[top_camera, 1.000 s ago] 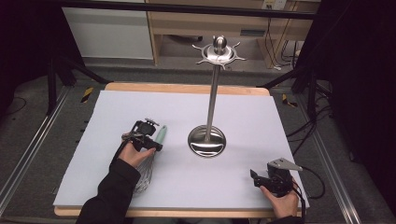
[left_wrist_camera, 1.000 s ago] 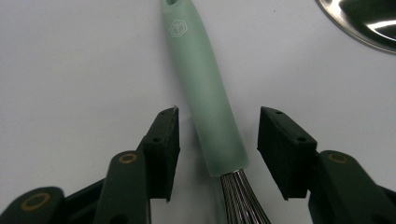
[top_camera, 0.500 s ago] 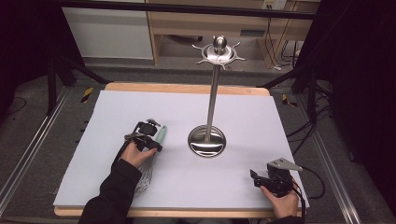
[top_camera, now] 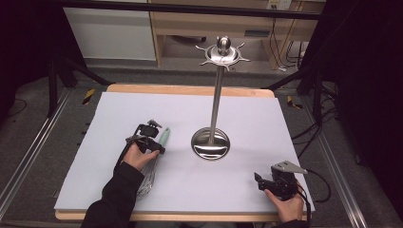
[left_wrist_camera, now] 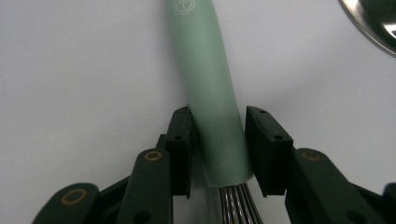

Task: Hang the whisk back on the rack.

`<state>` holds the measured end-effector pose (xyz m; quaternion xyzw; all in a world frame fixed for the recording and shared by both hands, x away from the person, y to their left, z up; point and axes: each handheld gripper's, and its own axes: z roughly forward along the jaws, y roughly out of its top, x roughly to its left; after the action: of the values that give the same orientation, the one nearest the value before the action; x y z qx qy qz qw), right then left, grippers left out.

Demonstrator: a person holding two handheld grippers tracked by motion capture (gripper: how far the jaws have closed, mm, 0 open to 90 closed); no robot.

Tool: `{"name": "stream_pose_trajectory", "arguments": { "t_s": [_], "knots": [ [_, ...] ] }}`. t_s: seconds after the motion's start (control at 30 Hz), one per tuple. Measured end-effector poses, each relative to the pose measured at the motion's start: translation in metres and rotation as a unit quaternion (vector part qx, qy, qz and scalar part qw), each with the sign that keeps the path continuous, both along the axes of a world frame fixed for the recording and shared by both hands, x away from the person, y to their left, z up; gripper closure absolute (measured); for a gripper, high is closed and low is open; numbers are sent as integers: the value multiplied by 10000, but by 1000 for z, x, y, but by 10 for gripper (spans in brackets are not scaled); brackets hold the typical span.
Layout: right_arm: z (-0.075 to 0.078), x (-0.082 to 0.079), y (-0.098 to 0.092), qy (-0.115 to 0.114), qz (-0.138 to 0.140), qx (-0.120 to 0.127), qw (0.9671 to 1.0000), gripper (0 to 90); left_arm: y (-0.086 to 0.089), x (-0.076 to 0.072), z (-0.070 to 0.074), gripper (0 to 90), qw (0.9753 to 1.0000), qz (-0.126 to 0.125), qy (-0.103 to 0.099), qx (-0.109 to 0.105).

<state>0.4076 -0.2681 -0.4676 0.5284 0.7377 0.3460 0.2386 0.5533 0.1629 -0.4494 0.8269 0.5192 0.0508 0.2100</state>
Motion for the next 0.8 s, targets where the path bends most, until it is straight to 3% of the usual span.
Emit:
{"name": "stream_pose_trajectory", "arguments": {
  "t_s": [0.3,0.47,0.8],
  "knots": [
    [0,0,-1,-6,-5,-12,10000,292,2,1,0,644,9998,179,65,-105],
    [0,0,-1,2,-15,2,10000,293,2,0,2,655,9998,102,54,-165],
    [1,0,-2,-37,-5,1,10000,294,1,-17,21,685,9987,-70,-355,-353]
  ]
}}
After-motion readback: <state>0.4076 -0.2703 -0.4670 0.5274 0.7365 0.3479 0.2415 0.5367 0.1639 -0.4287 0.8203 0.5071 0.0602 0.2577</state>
